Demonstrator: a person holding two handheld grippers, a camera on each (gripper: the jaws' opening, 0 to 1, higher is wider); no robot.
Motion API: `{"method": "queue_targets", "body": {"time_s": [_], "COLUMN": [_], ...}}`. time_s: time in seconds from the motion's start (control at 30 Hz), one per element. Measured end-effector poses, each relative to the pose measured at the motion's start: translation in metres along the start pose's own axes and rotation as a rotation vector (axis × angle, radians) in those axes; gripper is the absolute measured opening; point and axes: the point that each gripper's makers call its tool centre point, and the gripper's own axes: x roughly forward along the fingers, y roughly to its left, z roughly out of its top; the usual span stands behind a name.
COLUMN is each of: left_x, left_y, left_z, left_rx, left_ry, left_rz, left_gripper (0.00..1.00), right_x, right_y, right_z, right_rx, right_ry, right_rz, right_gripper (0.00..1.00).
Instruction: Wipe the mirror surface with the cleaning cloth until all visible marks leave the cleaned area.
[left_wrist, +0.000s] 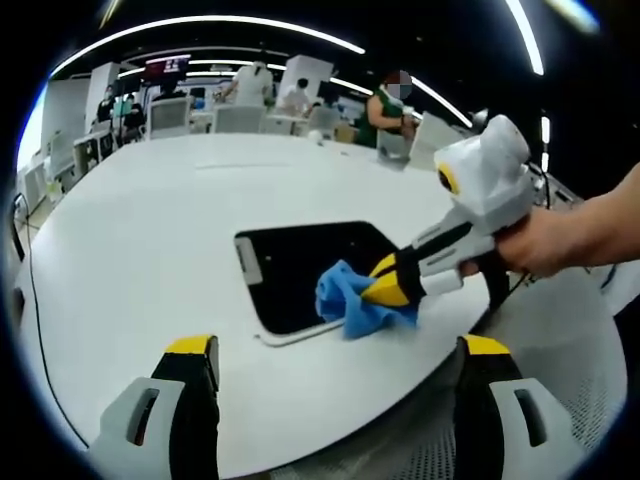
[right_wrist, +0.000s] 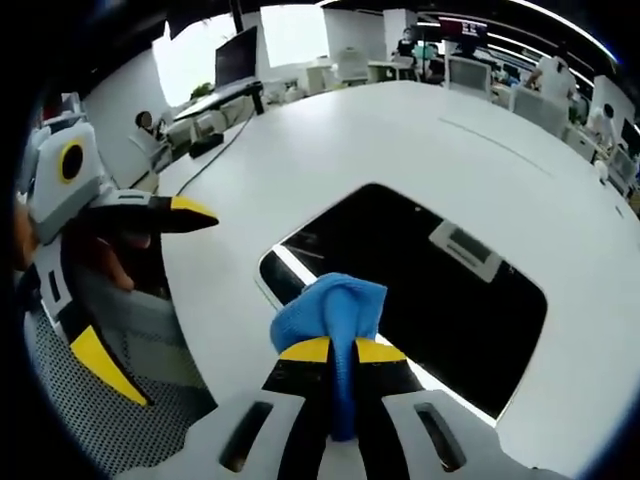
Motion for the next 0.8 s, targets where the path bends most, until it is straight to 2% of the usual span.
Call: {"method": "queue_targets", "body": {"time_s": [0.17, 0.23, 0.8], "left_x": [0.001, 0.001, 0.0], "left_y": [-0.001, -0.001, -0.001], "left_z": [0.0, 0.0, 0.001], "left_rx": [0.004, 0.003, -0.001], "left_ry": [0.0, -0.001, -0.003], "left_rz": [-0.007, -0.007, -0.002], "left_gripper": [0.99, 0.99, 0.99], "right_x": [0.0, -0.001, 0.007], "right_y": [-0.001, -0.002, -0.014], "right_z": [0.001, 0.003, 0.011], "right_rx": [-0.007, -0.039, -0.055], "right_ry": [0.0, -0.007, -0.009], "right_rz": [-0.001, -0.011, -0.026], "right_gripper": [0.02, 0.02, 0.01]}}
